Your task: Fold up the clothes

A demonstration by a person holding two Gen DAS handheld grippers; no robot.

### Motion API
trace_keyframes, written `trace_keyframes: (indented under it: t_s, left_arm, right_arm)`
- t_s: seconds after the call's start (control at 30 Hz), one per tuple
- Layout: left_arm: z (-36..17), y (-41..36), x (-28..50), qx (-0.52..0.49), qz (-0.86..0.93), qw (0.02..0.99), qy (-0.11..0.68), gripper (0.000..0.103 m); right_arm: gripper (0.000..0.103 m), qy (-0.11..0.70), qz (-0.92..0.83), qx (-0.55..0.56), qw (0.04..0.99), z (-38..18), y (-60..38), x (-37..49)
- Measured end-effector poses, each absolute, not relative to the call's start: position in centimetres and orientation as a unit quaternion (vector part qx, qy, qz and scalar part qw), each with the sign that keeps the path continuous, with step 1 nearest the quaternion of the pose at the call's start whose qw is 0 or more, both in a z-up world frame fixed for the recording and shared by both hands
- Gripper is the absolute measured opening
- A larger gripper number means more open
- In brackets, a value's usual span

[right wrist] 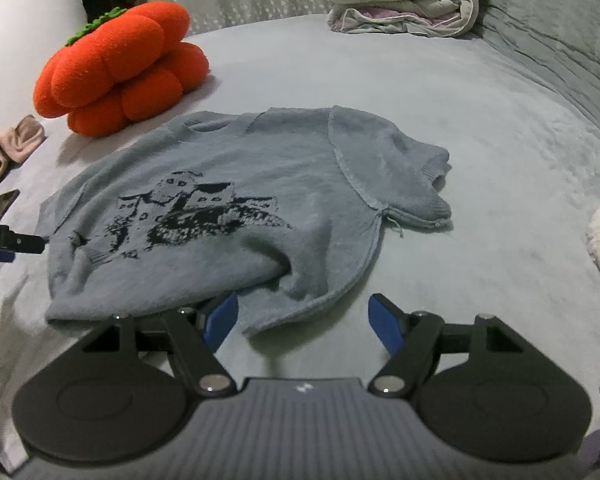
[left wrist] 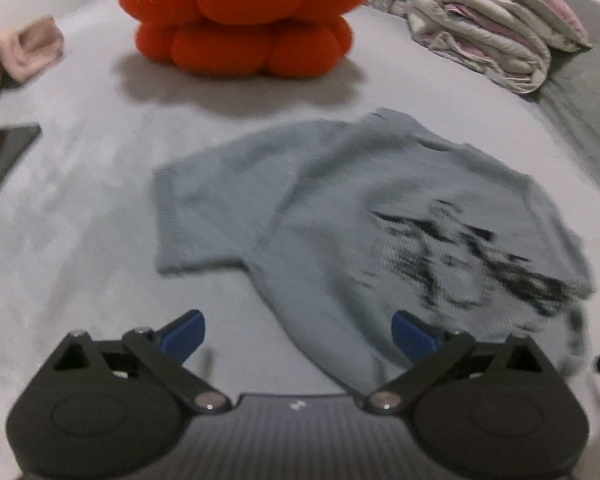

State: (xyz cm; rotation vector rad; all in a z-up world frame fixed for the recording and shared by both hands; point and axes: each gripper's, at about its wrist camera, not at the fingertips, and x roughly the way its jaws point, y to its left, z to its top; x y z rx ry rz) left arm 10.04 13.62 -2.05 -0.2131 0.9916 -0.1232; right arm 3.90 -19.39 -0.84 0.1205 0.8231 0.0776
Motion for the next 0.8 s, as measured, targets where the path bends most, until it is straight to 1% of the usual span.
trace_keyframes:
  t_s: [0.03, 0.13, 0.2, 0.3, 0.43, 0.53, 0.63, 0.67, 0.7, 0.77, 0.8]
  left_arm:
    - [-1.9, 13.5, 9.5, -0.113, -0.064, 0.870, 0.476, 0.100]
    - [-2.1, 12.9, 7.9, -0.135, -0.082, 0.864, 0.478, 0.100]
    - [-2.3, 12.5, 6.7, -0.145, -0.095, 0.861, 0.478, 0.100]
    - [-3.6, 11.9, 6.1, -0.159, -0.117, 0.853, 0.483, 0.099]
    - [-5.0, 10.3, 5.8, -0.166, -0.145, 0.838, 0.499, 0.089]
    - [-5.1, 9.3, 5.7, -0.151, -0.161, 0.843, 0.490, 0.082]
    - [-5.0, 8.6, 5.5, -0.138, -0.172, 0.851, 0.477, 0.069]
    - [-5.1, 8.4, 5.6, -0.135, -0.175, 0.852, 0.475, 0.060]
    - [-5.1, 8.2, 5.6, -0.131, -0.177, 0.853, 0.473, 0.055]
    - [-5.1, 7.7, 5.7, -0.122, -0.179, 0.856, 0.469, 0.040]
    - [-4.9, 7.5, 5.6, -0.116, -0.181, 0.859, 0.465, 0.028]
  right_arm:
    - [0.077, 0.398, 0.040, 0.059, 0.914, -0.7, -19.5, 3.6]
    - [0.084, 0.391, 0.046, 0.067, 0.917, -0.7, -20.0, 2.8]
    - [0.093, 0.385, 0.050, 0.074, 0.919, -0.7, -20.4, 2.2]
    - [0.095, 0.383, 0.056, 0.087, 0.918, -0.9, -21.1, 1.6]
    - [0.095, 0.399, 0.068, 0.110, 0.908, -1.7, -21.5, 1.5]
    - [0.095, 0.407, 0.071, 0.116, 0.903, -2.4, -21.2, 1.8]
    - [0.094, 0.411, 0.076, 0.123, 0.900, -2.7, -20.8, 2.2]
    - [0.091, 0.410, 0.080, 0.127, 0.900, -2.8, -20.6, 2.3]
    - [0.086, 0.409, 0.083, 0.129, 0.899, -2.8, -20.3, 2.6]
    - [0.083, 0.407, 0.087, 0.131, 0.900, -3.0, -19.9, 3.0]
    - [0.078, 0.406, 0.086, 0.132, 0.900, -3.0, -19.7, 3.3]
